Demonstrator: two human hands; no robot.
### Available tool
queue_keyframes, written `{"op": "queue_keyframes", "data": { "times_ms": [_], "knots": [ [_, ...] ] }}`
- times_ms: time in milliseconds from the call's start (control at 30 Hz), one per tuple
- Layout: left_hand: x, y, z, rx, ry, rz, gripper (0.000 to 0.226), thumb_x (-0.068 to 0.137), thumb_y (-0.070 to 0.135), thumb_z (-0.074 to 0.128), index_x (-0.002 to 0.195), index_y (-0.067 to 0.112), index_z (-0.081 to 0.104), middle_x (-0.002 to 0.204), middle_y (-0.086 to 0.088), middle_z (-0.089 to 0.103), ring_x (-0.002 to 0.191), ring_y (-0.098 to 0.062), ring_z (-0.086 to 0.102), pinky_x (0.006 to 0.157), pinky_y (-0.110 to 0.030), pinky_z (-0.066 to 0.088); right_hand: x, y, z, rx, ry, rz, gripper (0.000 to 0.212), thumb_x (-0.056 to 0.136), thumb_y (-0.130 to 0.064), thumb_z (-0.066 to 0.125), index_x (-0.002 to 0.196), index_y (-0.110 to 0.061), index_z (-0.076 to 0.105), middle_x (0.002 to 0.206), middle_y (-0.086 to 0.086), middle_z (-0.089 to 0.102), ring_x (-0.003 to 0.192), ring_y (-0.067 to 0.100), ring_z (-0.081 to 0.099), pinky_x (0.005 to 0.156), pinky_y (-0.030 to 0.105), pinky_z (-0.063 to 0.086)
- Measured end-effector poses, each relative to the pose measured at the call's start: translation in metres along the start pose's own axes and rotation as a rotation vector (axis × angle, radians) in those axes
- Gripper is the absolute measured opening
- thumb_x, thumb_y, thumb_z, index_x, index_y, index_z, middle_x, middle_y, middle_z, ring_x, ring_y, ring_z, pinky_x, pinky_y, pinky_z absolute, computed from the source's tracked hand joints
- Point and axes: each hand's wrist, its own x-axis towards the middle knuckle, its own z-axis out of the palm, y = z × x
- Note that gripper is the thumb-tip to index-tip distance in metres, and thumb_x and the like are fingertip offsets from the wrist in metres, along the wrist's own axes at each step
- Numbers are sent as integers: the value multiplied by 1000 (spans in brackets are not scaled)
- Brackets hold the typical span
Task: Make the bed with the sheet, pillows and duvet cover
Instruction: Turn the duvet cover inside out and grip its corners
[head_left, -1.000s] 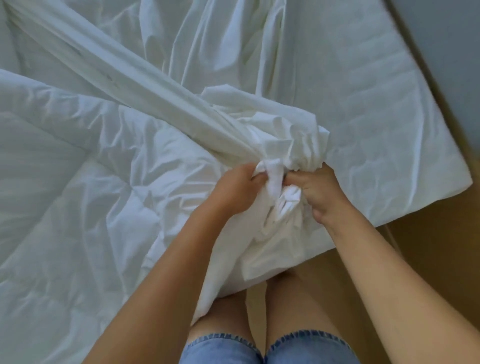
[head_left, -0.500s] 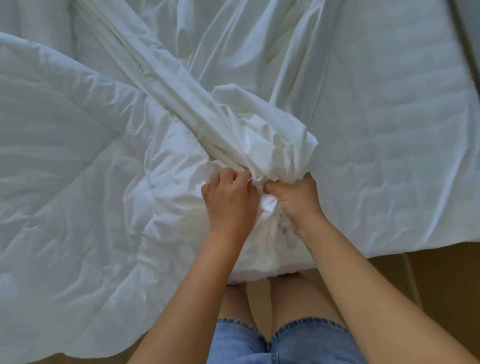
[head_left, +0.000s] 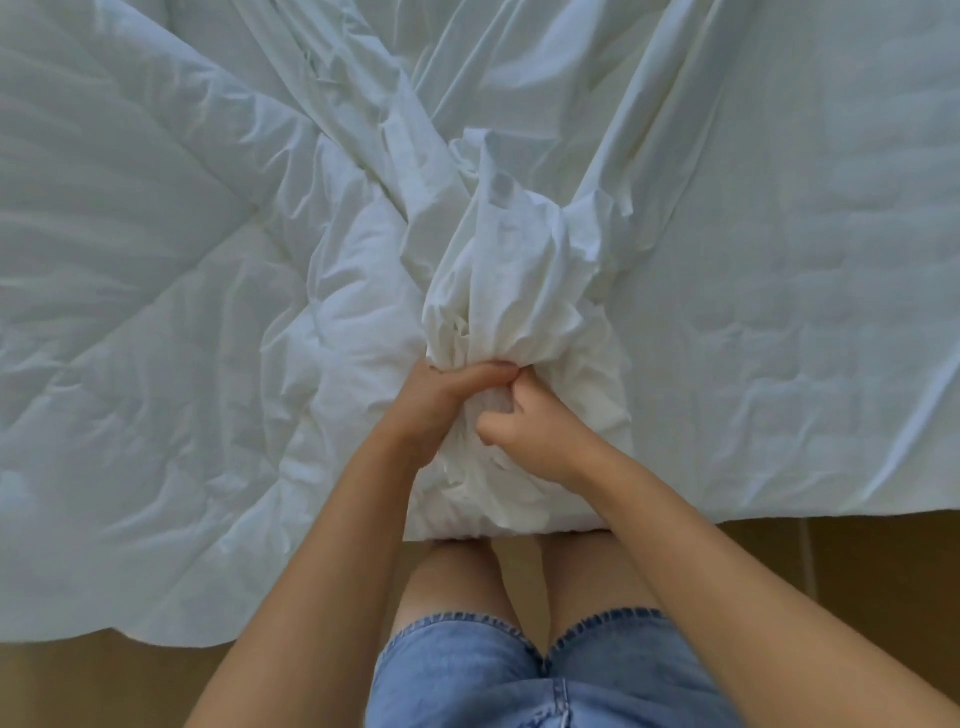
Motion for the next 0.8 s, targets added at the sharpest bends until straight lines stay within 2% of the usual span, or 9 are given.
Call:
{"op": "queue_keyframes", "data": {
  "times_ms": [100, 167, 233, 333, 433, 500, 567, 667, 800],
  "knots": [
    [6, -3, 2, -11, 100, -38, 50, 61, 14, 76, 110, 13, 65, 101, -9, 72, 94, -25, 69, 78, -40, 56, -8, 12, -5, 117, 192, -18, 51, 73, -11, 49, 116, -40, 44, 111, -16, 57, 99, -7, 56, 82, 13, 48],
    [10, -4, 6, 18, 136, -52, 59, 58, 16, 77, 114, 14, 62, 104, -6, 71, 95, -22, 68, 82, -41, 55, -10, 20, -10, 145, 396, -6, 41, 86, -7, 49, 108, -41, 47, 108, -20, 59, 99, -10, 55, 82, 6, 45],
    [11, -4, 9, 63, 139, -41, 61, 58, 18, 76, 117, 15, 61, 107, -3, 70, 97, -19, 68, 83, -38, 55, -6, 22, -13, 33, 493, 35, 27, 93, -9, 44, 96, -35, 54, 95, -17, 61, 85, -11, 56, 72, 1, 41],
    [11, -5, 8, 97, 157, -15, 61, 58, 22, 76, 117, 17, 61, 106, 1, 70, 96, -15, 67, 81, -33, 55, 7, 27, -16, 16, 587, 120, 24, 90, -3, 38, 72, -3, 53, 68, 4, 53, 58, 7, 46, 57, 17, 40],
    [11, -5, 3, 154, 195, 12, 54, 58, 26, 75, 111, 23, 63, 98, 10, 71, 90, -6, 68, 72, -22, 54, 20, 27, -25, 16, 694, 124, 33, 88, 0, 43, 57, -11, 40, 63, 8, 44, 63, 16, 41, 62, 31, 34],
    [11, -5, 1, 181, 204, 26, 40, 61, 27, 72, 99, 32, 64, 89, 17, 71, 84, 0, 67, 66, -17, 52, 25, 27, -26, -251, 610, 51, 23, 86, 0, 51, 66, -10, 49, 79, 14, 52, 76, 25, 47, 69, 35, 40],
    [10, -6, -4, 184, 221, 37, 32, 62, 27, 70, 92, 37, 64, 86, 20, 71, 82, 1, 67, 64, -17, 51, 26, 27, -23, -477, 409, -4, 19, 84, -2, 55, 68, -10, 49, 73, 6, 52, 73, 20, 51, 64, 31, 41],
    [7, -11, -16, 118, 231, 47, 39, 64, 26, 69, 102, 35, 63, 96, 16, 71, 89, -1, 67, 65, -16, 53, 24, 29, -18, -542, 179, 66, 33, 85, -16, 56, 58, -25, 39, 56, -11, 41, 54, 6, 42, 53, 21, 31],
    [3, -16, -26, 89, 192, 47, 47, 66, 24, 66, 112, 24, 62, 105, 5, 71, 97, -10, 67, 73, -23, 54, 30, 36, -16, -635, 94, 206, 27, 85, -30, 48, 60, -27, 39, 66, -5, 46, 74, 18, 51, 69, 33, 44]
  ]
}}
